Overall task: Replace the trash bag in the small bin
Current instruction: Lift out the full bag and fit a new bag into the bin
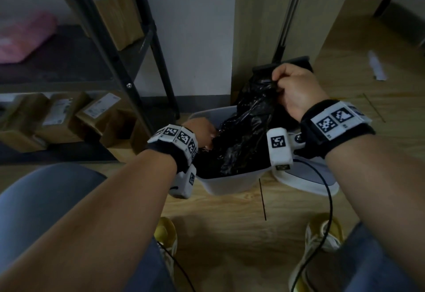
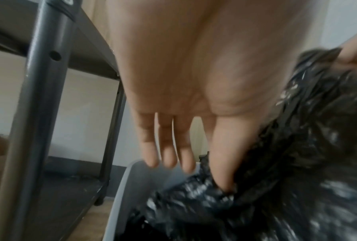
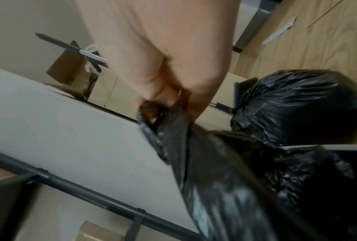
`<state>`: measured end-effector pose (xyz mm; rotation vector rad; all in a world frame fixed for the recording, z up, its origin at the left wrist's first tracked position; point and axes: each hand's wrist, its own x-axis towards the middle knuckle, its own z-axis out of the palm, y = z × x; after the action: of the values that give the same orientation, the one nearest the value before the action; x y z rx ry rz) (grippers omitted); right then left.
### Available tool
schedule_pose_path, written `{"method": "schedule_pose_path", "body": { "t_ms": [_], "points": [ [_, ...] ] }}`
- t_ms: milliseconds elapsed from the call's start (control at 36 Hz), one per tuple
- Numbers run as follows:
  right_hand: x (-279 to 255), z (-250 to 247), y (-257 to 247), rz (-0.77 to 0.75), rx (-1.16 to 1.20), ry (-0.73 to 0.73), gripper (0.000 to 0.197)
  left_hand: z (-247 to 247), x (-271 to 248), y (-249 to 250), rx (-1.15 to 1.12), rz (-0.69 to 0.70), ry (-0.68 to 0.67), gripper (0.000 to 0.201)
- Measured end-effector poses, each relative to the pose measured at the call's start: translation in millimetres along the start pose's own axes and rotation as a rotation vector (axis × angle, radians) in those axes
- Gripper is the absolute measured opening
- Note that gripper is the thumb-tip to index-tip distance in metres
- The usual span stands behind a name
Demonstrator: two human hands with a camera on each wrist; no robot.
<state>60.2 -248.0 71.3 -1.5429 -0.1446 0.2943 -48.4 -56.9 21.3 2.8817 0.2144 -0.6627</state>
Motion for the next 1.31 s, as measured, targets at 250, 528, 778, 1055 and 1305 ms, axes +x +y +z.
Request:
{"method": "schedule_pose_path", "body": {
  "t_ms": [250,528,778,1055,1305],
  "points": [
    [4.0,-12.3,13.9,0.064,-0.192,0.159,0.023,-25.7,-4.6,-15.3,-0.391,-0.213,0.642,0.027],
    [-7.5,-8.4,24.8,-0.045,-1.152,0.063,0.029,-28.0,-19.3,0.4,-0.531,0.074,0.104,0.021],
    [-20.7,25.4,35.2,0.022,-1.102,-0.348,0.047,-15.7,-35.6,9.5,-0.419,0.06,-0.339,0.006],
    [-15.0,39.0,61.9,0.198,-1.318,-0.556,0.079,3.4,-44.6,2.2,-0.424,-0.043,-0.58,0.037],
    [-12.9,34.6,84.2,0.08,-1.431,-0.454,0.037,3.4,-46.8,-13.7,-0.685,-0.168,-0.558,0.037]
  ]
}}
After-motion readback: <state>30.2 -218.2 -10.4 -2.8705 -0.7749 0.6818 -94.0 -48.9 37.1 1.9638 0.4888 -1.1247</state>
